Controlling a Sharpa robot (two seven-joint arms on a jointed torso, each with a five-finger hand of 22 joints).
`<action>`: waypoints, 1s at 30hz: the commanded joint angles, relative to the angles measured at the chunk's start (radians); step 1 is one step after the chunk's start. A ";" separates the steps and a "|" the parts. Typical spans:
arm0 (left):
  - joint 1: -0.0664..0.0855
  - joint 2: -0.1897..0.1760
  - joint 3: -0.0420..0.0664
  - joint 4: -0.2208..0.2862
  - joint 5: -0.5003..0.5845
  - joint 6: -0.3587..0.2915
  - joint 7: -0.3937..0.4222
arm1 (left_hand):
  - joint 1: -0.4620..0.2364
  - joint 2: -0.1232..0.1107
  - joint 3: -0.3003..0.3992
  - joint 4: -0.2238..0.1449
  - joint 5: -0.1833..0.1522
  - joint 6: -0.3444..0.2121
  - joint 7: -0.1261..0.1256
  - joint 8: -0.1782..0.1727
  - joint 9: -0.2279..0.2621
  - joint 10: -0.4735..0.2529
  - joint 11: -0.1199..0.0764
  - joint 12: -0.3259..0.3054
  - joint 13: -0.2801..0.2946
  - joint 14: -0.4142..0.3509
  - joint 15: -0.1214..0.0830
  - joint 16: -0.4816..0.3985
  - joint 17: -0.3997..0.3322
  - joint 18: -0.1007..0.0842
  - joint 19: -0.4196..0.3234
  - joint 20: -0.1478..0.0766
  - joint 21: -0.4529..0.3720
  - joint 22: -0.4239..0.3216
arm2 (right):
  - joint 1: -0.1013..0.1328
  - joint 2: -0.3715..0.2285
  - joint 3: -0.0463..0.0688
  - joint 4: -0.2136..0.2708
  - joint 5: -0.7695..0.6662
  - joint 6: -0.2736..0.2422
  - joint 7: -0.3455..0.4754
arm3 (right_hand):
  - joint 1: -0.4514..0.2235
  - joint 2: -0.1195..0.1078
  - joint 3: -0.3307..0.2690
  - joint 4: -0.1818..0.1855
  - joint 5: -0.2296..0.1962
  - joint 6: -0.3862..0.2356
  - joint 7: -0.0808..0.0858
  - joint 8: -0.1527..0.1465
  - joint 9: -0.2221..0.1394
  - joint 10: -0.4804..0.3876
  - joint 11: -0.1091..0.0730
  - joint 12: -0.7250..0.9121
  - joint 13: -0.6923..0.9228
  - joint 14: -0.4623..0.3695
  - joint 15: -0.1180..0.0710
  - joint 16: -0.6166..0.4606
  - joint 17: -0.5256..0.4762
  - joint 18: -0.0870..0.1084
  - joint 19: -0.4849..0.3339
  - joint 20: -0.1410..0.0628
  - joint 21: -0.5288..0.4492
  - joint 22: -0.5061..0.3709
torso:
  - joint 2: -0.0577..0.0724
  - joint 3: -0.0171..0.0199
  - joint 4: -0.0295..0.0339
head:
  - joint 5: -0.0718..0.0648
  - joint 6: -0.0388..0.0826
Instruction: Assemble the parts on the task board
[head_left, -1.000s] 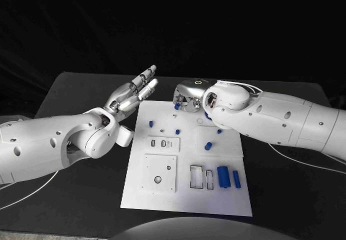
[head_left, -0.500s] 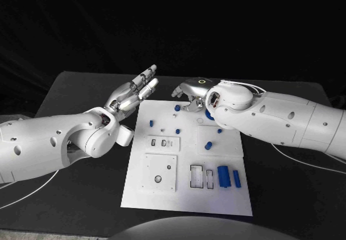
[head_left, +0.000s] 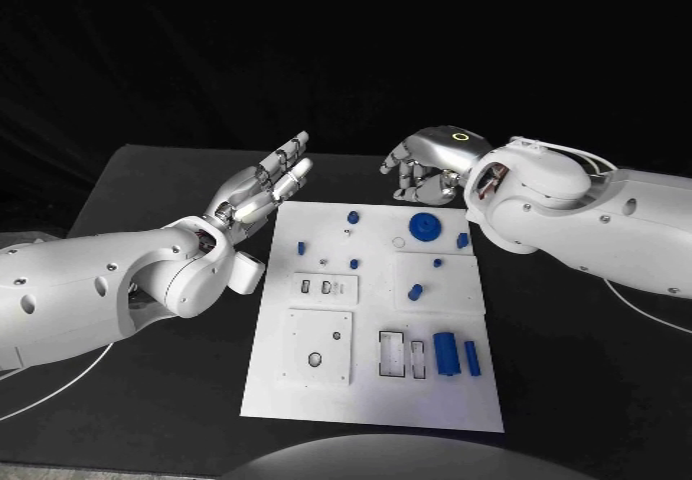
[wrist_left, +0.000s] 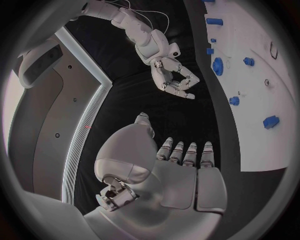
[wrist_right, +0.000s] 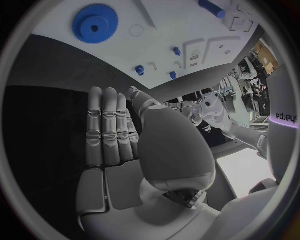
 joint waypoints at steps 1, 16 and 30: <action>0.001 0.000 0.000 0.002 0.001 0.021 0.007 | 0.010 0.001 0.005 0.000 0.007 -0.002 0.007 0.004 0.001 0.002 0.009 0.000 -0.002 -0.001 0.009 -0.001 -0.001 0.007 0.000 0.010 0.000 -0.001 | 0.005 -0.032 -0.001 0.023 0.048 0.063 -0.067 | -0.021 -0.003 -0.024 0.011 0.003 0.016 -0.014 -0.004 0.006 -0.125 -0.019 0.388 0.331 0.049 -0.019 0.235 0.252 0.005 0.018 -0.012 0.026 0.035 | 0.000 0.0011 -0.0003 | 0.004 0.003; 0.000 -0.002 0.000 -0.003 0.001 0.029 0.002 | 0.016 0.009 0.010 0.001 0.024 0.005 0.011 0.005 0.002 0.002 0.020 0.000 -0.002 -0.001 0.017 -0.001 -0.001 0.007 0.000 0.014 0.000 -0.001 | -0.030 -0.106 -0.012 0.021 -0.011 0.109 -0.125 | -0.178 -0.016 -0.085 0.140 -0.007 0.032 -0.041 -0.015 0.047 0.508 -0.078 1.023 1.248 0.408 -0.073 0.815 0.970 -0.117 0.449 -0.078 0.648 0.678 | 0.002 0.0024 -0.0003 | 0.001 0.002; -0.001 -0.001 0.000 -0.004 0.001 0.036 0.001 | 0.018 0.012 0.012 0.001 0.033 0.009 0.017 0.006 0.003 0.002 0.020 0.000 -0.002 -0.001 0.020 -0.001 -0.001 0.007 0.000 0.020 0.000 -0.001 | -0.061 -0.108 -0.013 0.005 -0.044 0.100 -0.120 | -0.161 -0.022 -0.080 0.142 0.001 0.008 -0.041 -0.028 0.059 0.508 -0.078 1.023 1.248 0.408 -0.075 0.815 0.970 -0.127 0.469 -0.081 0.695 0.730 | 0.002 0.0015 0.0008 | -0.002 0.002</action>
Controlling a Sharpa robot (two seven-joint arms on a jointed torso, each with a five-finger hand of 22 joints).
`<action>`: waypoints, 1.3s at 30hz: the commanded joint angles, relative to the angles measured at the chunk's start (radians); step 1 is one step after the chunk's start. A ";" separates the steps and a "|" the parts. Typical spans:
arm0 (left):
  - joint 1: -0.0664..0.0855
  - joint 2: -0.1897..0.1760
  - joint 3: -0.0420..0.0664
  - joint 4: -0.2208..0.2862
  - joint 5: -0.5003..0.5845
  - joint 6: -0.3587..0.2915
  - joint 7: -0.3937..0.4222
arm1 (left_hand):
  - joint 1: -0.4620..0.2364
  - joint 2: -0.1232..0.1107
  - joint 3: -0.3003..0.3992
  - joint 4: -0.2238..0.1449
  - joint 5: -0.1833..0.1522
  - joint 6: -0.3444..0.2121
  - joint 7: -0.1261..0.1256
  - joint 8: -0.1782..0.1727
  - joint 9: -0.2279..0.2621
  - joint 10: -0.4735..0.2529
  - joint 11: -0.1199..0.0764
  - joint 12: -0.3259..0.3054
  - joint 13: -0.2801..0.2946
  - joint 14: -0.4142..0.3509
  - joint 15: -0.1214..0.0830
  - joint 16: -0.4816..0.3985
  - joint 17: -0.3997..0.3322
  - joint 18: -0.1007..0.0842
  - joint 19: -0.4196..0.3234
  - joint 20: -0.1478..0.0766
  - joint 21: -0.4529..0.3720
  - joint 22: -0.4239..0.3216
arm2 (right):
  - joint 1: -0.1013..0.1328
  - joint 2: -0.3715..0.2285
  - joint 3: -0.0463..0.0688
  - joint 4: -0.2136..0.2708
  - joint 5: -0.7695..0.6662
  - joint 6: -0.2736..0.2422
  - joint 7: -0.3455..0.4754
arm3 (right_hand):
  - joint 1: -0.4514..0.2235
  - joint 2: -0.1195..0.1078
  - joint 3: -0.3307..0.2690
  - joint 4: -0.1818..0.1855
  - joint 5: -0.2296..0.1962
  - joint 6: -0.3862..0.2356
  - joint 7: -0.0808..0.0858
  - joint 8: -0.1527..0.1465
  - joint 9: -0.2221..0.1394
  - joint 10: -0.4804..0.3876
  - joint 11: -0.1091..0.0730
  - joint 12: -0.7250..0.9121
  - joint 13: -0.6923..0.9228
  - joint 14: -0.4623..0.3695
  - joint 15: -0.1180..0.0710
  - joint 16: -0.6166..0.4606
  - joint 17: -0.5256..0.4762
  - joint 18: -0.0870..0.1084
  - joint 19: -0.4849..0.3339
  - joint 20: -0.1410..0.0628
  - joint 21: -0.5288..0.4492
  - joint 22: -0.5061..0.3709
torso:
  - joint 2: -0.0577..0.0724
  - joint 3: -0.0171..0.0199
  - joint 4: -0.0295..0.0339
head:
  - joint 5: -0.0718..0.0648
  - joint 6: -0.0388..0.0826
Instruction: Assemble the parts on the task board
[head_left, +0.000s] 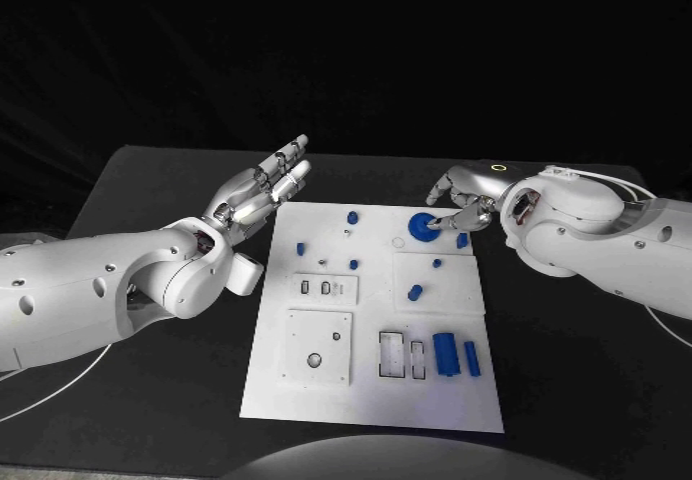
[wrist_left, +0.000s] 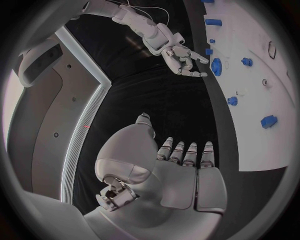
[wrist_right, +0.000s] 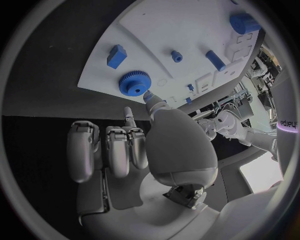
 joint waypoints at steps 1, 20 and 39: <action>0.000 0.000 0.000 0.001 -0.001 0.025 0.008 | 0.008 0.002 0.006 0.001 0.005 0.000 0.008 0.006 0.001 -0.001 0.009 0.000 -0.001 -0.001 0.006 -0.001 -0.001 0.007 0.000 0.005 0.000 -0.001 | -0.004 0.004 0.000 -0.005 -0.030 -0.002 -0.008 | 0.012 -0.001 0.006 0.000 0.001 -0.012 -0.001 -0.007 0.002 0.105 -0.006 0.004 0.263 0.104 -0.005 0.003 0.263 -0.002 -0.005 0.002 -0.007 0.088 | 0.000 0.0000 0.0004 | 0.000 0.000; -0.001 0.001 0.000 -0.003 -0.001 0.034 0.009 | 0.008 0.002 0.007 0.001 0.007 -0.001 0.008 0.006 0.001 -0.001 0.010 0.000 -0.001 -0.001 0.007 -0.001 -0.001 0.007 0.000 0.006 0.000 -0.001 | -0.028 0.024 0.000 -0.027 -0.046 -0.019 -0.001 | 0.032 -0.003 0.009 -0.009 -0.010 -0.004 0.004 -0.002 0.013 0.105 -0.002 0.004 0.263 0.104 -0.002 0.003 0.263 -0.002 -0.007 0.005 -0.004 0.094 | 0.000 -0.0006 0.0000 | 0.004 -0.011; -0.003 0.001 0.000 -0.004 0.000 0.039 0.009 | 0.009 0.003 0.007 0.000 0.009 -0.001 0.008 0.006 0.001 -0.001 0.011 0.000 -0.001 -0.001 0.008 -0.001 -0.001 0.008 0.000 0.007 0.000 -0.001 | -0.044 0.038 0.000 -0.043 -0.047 -0.008 0.000 | 0.065 0.003 0.021 -0.031 0.068 0.019 0.012 0.024 0.047 0.105 0.005 0.004 0.263 0.104 0.004 0.003 0.263 0.001 -0.020 0.011 -0.015 0.092 | 0.000 -0.0005 0.0003 | 0.006 -0.016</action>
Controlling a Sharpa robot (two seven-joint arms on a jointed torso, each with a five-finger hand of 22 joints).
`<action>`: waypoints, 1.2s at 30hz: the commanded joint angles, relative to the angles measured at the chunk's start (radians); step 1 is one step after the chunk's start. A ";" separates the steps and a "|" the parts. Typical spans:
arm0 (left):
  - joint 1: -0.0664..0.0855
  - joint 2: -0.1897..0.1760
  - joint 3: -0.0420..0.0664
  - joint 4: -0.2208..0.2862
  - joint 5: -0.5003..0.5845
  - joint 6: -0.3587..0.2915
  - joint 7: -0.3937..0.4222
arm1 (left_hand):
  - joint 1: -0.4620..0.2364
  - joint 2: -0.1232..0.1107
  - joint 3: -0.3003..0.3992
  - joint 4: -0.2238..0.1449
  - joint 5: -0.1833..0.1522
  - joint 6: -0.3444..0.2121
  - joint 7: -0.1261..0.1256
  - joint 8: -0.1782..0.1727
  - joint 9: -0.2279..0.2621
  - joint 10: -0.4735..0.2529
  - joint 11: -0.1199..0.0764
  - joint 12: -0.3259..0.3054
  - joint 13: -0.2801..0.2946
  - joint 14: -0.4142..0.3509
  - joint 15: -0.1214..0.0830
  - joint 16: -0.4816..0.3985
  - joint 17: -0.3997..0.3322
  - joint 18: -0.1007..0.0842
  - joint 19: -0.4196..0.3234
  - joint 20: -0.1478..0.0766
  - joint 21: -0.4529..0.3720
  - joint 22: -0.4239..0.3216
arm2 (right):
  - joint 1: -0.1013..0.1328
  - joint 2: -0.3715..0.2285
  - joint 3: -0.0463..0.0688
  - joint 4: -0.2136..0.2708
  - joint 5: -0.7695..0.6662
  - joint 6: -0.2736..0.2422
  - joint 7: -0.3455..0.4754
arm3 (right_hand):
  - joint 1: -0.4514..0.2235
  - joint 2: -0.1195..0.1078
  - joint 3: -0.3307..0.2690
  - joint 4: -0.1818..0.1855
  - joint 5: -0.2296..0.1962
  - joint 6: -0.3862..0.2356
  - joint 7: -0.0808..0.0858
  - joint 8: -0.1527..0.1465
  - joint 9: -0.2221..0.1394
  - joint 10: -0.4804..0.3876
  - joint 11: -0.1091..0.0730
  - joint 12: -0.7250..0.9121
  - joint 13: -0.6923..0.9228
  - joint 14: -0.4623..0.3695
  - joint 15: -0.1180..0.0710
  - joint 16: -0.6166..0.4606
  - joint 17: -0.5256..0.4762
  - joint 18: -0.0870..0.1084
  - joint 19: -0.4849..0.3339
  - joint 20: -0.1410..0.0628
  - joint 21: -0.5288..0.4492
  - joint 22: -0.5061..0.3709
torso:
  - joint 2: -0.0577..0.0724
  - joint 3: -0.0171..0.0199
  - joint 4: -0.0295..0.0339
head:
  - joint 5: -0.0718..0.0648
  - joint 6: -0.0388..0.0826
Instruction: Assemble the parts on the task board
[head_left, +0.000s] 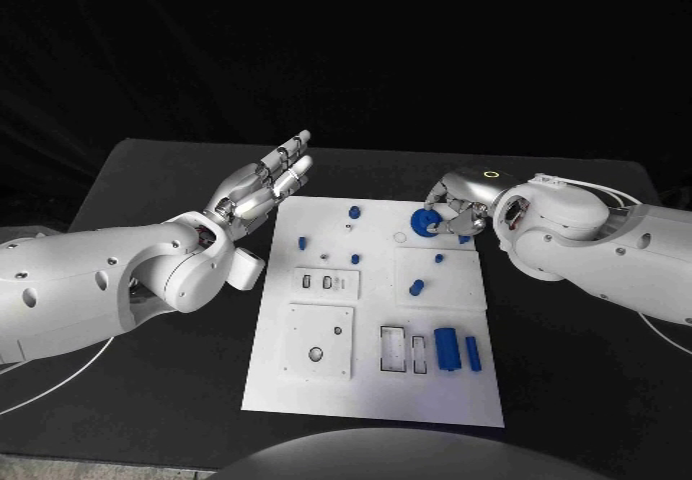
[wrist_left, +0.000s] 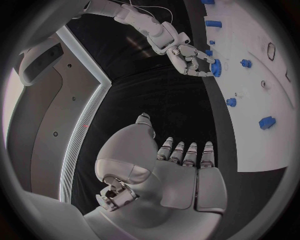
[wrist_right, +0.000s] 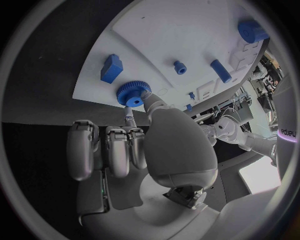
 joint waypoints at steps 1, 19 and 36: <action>0.000 0.001 0.000 0.001 0.000 0.023 0.010 | 0.009 0.003 0.007 0.000 0.005 -0.001 0.009 0.006 0.001 0.002 0.007 0.000 -0.001 -0.001 0.008 -0.001 -0.001 0.008 0.000 0.007 0.000 -0.001 | -0.003 0.003 0.000 -0.004 -0.012 0.004 -0.003 | 0.013 0.000 0.002 -0.010 0.019 -0.001 0.001 0.003 0.004 0.105 0.005 0.004 0.263 0.104 0.004 0.003 0.263 0.002 -0.010 0.000 -0.008 0.091 | 0.000 0.0003 0.0000 | 0.001 0.000; 0.000 0.001 0.000 0.001 0.011 0.031 0.006 | 0.011 0.004 0.008 0.000 0.008 -0.001 0.009 0.006 0.001 0.002 0.010 0.000 -0.001 -0.001 0.010 -0.001 -0.001 0.008 0.000 0.009 0.000 -0.001 | -0.018 0.019 0.000 -0.022 -0.011 0.005 0.010 | 0.051 0.018 0.042 -0.060 0.125 0.037 0.005 0.034 0.034 0.105 0.007 0.004 0.263 0.104 0.008 0.003 0.263 0.007 -0.024 0.004 -0.027 0.082 | 0.000 0.0003 -0.0002 | 0.000 -0.003; -0.001 -0.001 0.000 0.001 0.014 0.037 0.004 | 0.013 0.005 0.010 -0.002 0.010 -0.001 0.010 0.006 0.001 0.002 0.011 0.000 -0.001 -0.001 0.011 -0.001 -0.001 0.009 0.000 0.011 0.000 -0.001 | -0.002 0.000 0.002 0.024 0.007 -0.136 0.061 | 0.059 0.023 0.067 -0.108 0.249 0.151 -0.004 0.117 0.109 0.105 0.016 0.004 0.263 0.104 0.011 0.003 0.263 0.000 -0.006 0.006 -0.008 0.107 | 0.000 -0.0006 0.0011 | 0.007 -0.004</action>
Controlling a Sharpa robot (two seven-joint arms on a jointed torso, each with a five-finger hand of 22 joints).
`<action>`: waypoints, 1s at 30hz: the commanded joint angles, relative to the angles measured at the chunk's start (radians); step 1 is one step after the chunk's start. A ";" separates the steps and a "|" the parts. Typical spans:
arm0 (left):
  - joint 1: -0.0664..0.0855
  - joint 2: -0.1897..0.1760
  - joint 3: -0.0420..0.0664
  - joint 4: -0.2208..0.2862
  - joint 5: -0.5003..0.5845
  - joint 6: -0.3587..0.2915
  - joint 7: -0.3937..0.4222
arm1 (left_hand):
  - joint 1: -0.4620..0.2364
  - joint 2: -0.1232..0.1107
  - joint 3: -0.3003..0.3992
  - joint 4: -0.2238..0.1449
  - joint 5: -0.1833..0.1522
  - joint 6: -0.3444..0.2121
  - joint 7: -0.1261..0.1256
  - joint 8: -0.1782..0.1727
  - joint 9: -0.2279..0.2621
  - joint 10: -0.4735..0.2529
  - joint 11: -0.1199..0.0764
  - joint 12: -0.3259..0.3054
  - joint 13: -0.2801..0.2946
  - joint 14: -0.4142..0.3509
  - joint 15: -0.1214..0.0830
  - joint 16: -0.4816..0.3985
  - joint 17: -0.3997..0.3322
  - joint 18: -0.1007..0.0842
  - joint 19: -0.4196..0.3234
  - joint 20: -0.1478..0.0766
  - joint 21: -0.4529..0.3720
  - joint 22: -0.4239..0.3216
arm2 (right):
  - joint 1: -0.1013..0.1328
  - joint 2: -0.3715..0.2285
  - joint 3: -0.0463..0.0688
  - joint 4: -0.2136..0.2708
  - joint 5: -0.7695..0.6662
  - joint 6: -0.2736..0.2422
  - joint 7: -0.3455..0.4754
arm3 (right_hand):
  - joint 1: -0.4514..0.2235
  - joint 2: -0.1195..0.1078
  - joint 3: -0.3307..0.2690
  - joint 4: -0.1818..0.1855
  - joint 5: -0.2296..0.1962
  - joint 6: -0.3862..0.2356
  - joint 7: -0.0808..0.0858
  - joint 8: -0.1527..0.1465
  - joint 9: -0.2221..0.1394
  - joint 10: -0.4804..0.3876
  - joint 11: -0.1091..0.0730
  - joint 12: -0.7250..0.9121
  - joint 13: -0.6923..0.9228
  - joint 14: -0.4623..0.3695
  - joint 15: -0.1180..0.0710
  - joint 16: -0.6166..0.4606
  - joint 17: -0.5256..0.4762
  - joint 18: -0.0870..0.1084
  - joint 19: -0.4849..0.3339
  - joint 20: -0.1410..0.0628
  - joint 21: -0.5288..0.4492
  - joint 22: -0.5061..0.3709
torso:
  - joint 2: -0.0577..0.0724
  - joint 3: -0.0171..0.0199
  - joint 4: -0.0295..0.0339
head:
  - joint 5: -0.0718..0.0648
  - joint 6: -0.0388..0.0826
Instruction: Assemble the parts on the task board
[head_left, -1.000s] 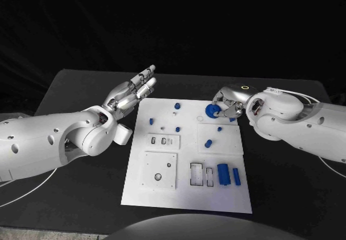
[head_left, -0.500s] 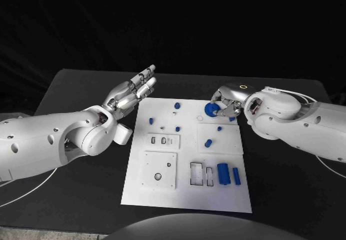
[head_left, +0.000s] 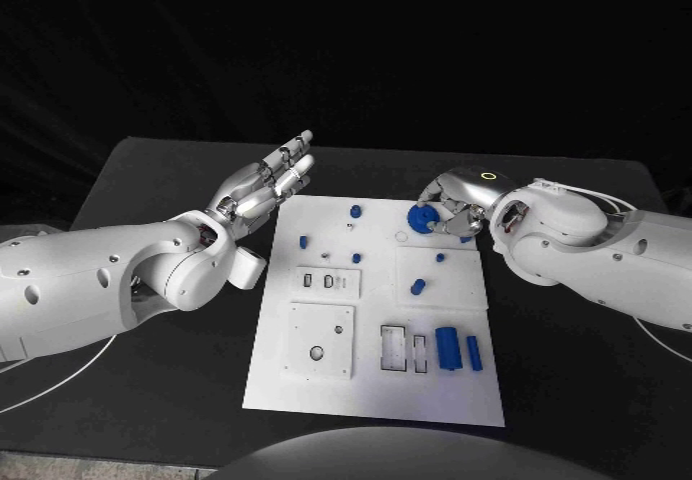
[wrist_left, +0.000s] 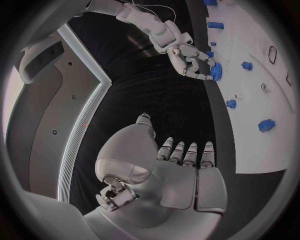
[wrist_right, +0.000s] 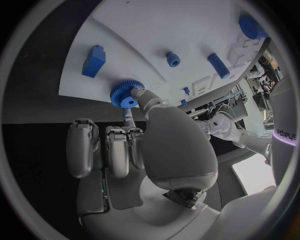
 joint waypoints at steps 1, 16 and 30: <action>0.000 -0.001 0.000 0.001 0.002 0.023 0.007 | 0.009 0.001 0.007 0.001 0.006 0.003 0.006 0.006 0.001 -0.001 0.008 0.000 -0.002 0.001 0.009 -0.001 -0.001 0.009 0.000 0.004 0.000 -0.001 | 0.018 -0.005 0.003 0.020 0.008 -0.052 0.010 | -0.015 0.006 0.000 -0.007 0.004 0.126 -0.020 0.093 0.089 0.105 0.009 0.004 0.263 0.105 0.005 0.003 0.263 0.000 0.008 -0.001 0.007 0.107 | 0.000 -0.0009 0.0012 | 0.003 -0.002; 0.000 0.005 0.000 -0.002 0.002 0.026 0.006 | 0.011 0.001 0.008 0.000 0.007 0.002 0.006 0.005 0.001 -0.001 0.009 0.000 -0.002 0.001 0.012 -0.001 -0.001 0.009 0.000 0.006 0.000 -0.001 | 0.052 0.049 0.005 0.061 0.046 0.002 0.006 | -0.046 0.003 -0.002 0.008 -0.053 0.105 -0.015 0.079 0.099 0.105 0.013 0.004 0.263 0.105 0.009 0.003 0.263 0.001 0.007 0.004 0.002 0.106 | 0.000 -0.0001 -0.0003 | 0.007 -0.001; 0.000 0.008 0.000 -0.005 0.002 0.022 0.006 | 0.012 0.001 0.008 0.000 0.007 0.002 0.006 0.006 0.001 -0.001 0.009 0.000 -0.002 0.001 0.012 -0.001 -0.001 0.009 0.000 0.006 0.000 -0.001 | 0.045 0.177 0.005 -0.002 0.051 0.048 0.012 | -0.056 0.003 0.001 0.014 -0.065 0.085 -0.007 0.060 0.096 0.105 0.020 0.004 0.263 0.105 0.014 0.003 0.263 0.003 0.004 0.008 -0.004 0.104 | 0.001 -0.0002 0.0007 | -0.002 -0.001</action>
